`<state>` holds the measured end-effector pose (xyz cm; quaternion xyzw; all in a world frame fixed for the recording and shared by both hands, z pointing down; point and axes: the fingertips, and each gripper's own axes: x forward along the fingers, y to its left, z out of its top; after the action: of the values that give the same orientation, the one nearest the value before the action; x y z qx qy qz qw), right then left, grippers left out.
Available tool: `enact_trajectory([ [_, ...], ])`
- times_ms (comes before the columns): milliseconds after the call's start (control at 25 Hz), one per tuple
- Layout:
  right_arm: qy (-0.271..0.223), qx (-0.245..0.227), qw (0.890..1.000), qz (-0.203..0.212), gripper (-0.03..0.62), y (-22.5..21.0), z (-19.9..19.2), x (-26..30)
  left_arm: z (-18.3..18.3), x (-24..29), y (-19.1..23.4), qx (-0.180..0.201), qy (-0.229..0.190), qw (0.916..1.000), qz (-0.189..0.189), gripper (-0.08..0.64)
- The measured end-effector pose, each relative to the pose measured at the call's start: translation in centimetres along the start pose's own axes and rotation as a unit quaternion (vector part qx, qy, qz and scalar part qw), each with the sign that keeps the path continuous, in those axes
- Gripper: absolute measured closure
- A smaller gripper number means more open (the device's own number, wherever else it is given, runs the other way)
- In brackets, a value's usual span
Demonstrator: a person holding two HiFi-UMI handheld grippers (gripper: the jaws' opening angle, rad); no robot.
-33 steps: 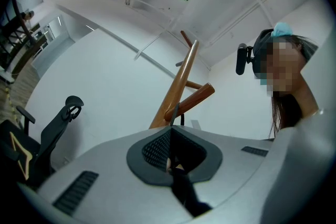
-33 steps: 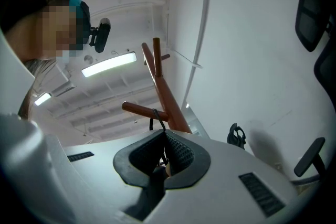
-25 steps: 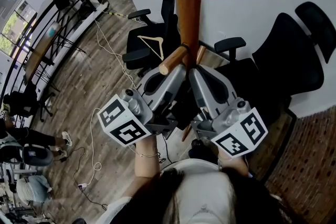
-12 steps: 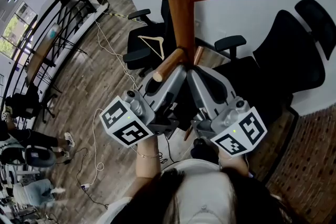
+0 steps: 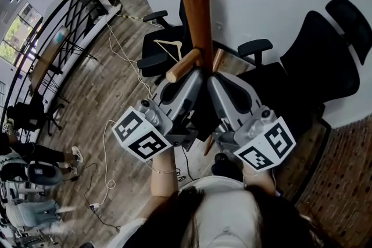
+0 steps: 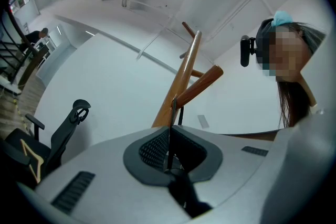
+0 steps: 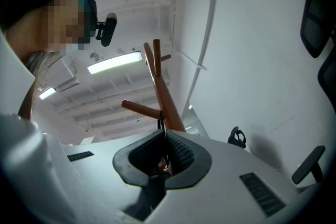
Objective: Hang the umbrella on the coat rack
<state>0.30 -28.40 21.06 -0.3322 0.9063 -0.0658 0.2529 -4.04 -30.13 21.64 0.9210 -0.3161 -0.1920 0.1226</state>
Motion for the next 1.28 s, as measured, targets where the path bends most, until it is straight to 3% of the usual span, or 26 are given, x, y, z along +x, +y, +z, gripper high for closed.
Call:
enact_trajectory([
  [680, 0.009, -0.01, 1.0, -0.01, 0.555, 2.8, -0.4, -2.1, 0.0, -3.7, -1.1, -0.009, -0.014, 0.9993, 0.034, 0.551],
  [1280, 0.013, -0.048, 0.997, -0.054, 0.555, 4.4, -0.7, -4.4, -0.8, -6.9, -3.4, 0.014, 0.001, 0.9989, 0.045, 0.551],
])
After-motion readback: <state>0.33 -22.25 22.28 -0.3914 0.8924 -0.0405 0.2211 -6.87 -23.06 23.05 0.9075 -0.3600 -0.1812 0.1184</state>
